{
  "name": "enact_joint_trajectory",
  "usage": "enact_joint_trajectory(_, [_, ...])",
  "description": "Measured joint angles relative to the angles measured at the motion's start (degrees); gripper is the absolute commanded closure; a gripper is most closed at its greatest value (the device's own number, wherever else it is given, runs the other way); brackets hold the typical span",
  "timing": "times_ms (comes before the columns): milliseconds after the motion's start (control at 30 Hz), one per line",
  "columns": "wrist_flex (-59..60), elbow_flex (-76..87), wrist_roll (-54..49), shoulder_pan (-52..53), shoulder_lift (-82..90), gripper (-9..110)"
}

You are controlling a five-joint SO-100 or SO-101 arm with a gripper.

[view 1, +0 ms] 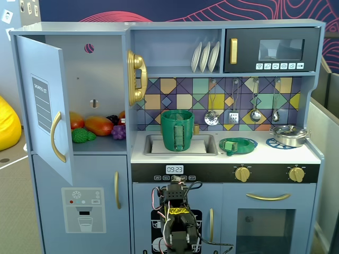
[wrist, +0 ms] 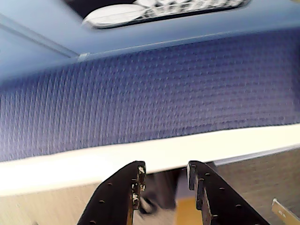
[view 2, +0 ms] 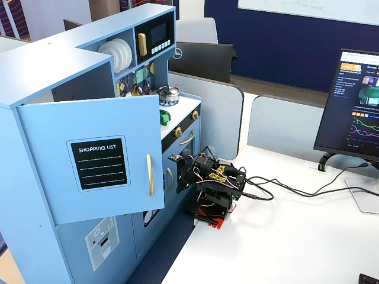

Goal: Pick up the lid from the counter and put it on the green recipient

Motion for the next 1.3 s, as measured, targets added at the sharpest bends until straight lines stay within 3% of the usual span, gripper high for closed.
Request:
enact_joint_trajectory(167, [-16.96,-6.77,-7.56,9.76,-0.44,101])
enact_joint_trajectory(433, [-41.04,-18.81,-13.71,19.78,-4.48,67])
enact_joint_trajectory(633, [-53.44,-22.68,-13.62,25.05,-9.14,57])
enact_joint_trajectory(1033, [-62.40,-22.68,-11.95,34.63,-11.69,46])
enact_joint_trajectory(1300, [-68.55,-28.12,-11.25,37.00,-24.79,47])
